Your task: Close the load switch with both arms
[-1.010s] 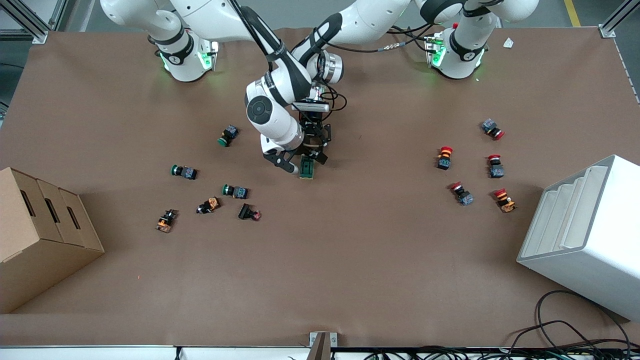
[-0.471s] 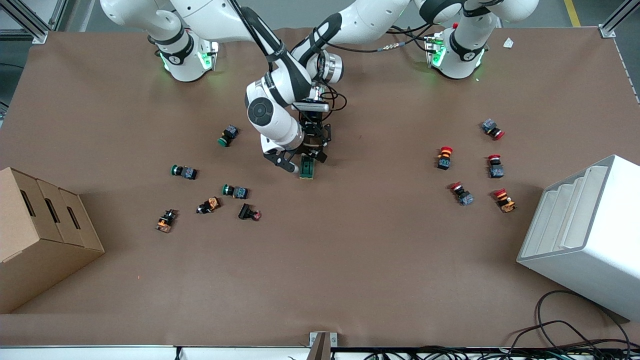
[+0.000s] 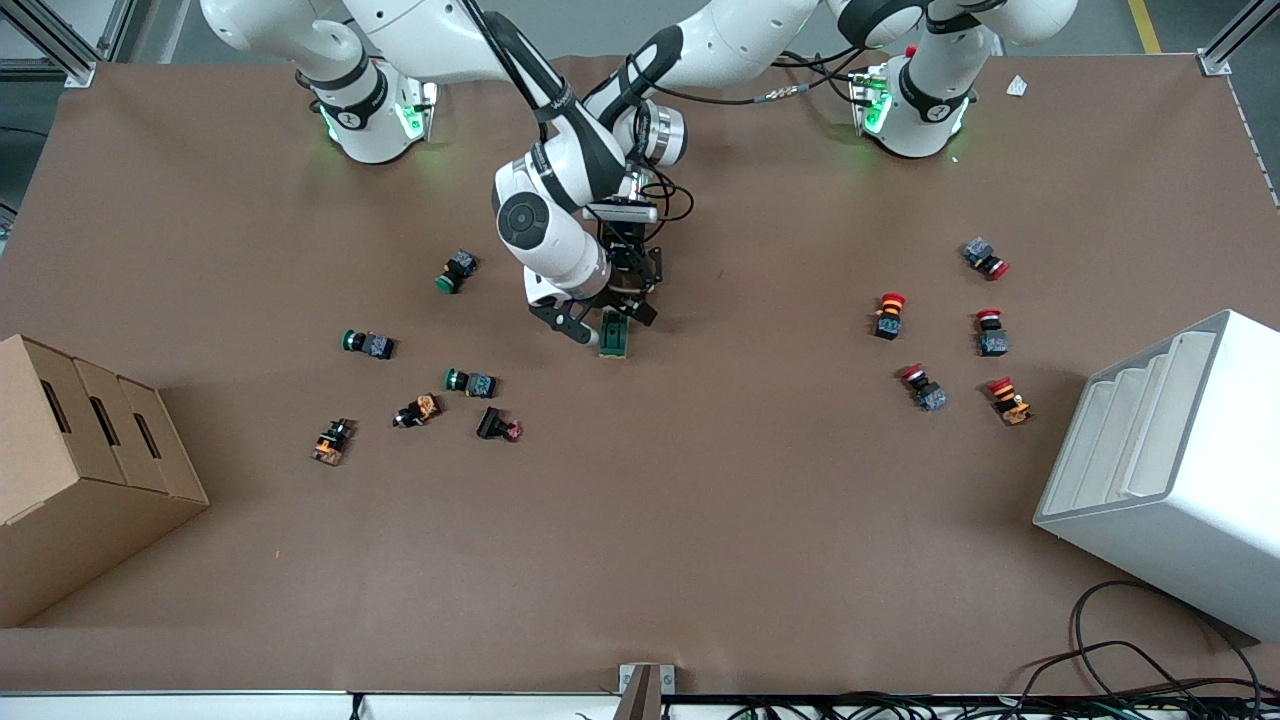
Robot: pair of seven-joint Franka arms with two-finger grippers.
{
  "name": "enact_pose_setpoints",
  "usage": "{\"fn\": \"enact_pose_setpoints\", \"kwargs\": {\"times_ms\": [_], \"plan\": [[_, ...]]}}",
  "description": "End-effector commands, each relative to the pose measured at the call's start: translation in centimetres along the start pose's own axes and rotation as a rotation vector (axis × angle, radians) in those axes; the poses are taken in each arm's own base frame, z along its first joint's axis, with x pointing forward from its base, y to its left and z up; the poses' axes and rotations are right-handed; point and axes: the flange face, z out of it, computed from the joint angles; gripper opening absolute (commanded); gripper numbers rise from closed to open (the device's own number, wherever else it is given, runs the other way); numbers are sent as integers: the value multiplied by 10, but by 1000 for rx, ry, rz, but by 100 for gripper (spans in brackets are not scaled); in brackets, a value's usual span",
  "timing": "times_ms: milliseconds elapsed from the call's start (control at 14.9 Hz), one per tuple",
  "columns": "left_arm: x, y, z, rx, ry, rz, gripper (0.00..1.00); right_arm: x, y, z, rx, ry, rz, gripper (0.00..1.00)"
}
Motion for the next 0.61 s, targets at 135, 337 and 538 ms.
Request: {"fn": "enact_pose_setpoints", "kwargs": {"times_ms": [135, 337, 538], "plan": [[-33, -5, -4, 2, -49, 30, 100, 1, -13, -12, 41, 2, 47, 100], [-31, -5, -3, 4, -47, 27, 100, 6, -19, -18, 57, 8, 50, 100], [-31, -5, -3, 5, -48, 29, 100, 19, -21, -26, 69, 11, 66, 100]]}}
